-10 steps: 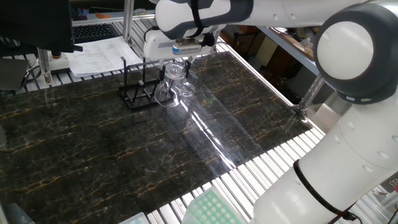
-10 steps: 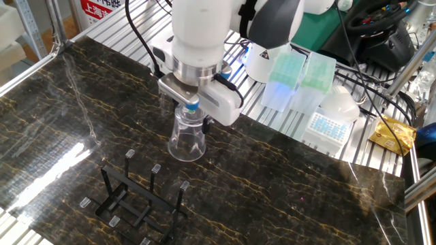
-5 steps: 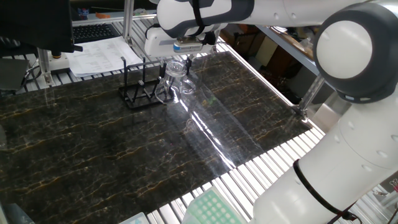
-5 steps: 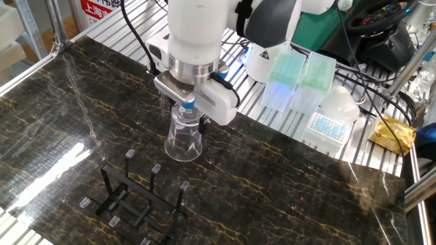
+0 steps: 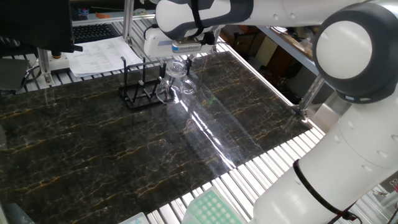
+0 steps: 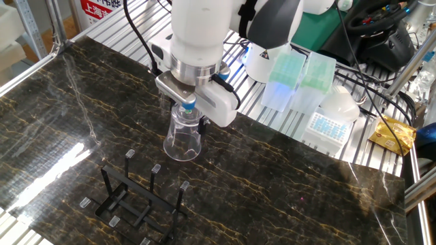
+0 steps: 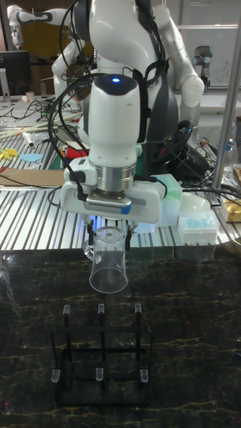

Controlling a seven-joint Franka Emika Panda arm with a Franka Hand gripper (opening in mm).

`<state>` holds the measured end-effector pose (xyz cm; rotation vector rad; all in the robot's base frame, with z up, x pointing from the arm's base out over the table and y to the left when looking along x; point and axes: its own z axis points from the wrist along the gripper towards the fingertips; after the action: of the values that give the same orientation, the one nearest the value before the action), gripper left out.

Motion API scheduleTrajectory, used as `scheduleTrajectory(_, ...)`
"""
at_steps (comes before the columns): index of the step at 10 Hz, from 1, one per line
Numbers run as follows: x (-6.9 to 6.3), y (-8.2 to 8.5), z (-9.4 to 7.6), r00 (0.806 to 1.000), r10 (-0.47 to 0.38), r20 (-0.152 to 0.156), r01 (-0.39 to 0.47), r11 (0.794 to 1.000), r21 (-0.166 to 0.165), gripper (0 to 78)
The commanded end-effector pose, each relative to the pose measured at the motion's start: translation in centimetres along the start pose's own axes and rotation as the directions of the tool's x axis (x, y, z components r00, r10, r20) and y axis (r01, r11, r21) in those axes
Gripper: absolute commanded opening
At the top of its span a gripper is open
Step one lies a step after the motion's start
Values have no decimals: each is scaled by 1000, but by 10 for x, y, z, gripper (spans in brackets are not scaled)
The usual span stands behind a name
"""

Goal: Put the cup on the cup rack

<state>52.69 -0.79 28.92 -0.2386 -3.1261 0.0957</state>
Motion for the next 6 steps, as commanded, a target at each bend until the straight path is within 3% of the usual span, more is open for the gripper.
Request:
scheduleTrajectory(1,-2,0,-3,999,6,48,-5,1000,-21,12)
scheduleTrajectory(3,-7,-1,-5,999,4,54,-3,1000,-20,12)
scheduleTrajectory(6,-30,-6,-8,999,0,53,1,1000,-18,12)
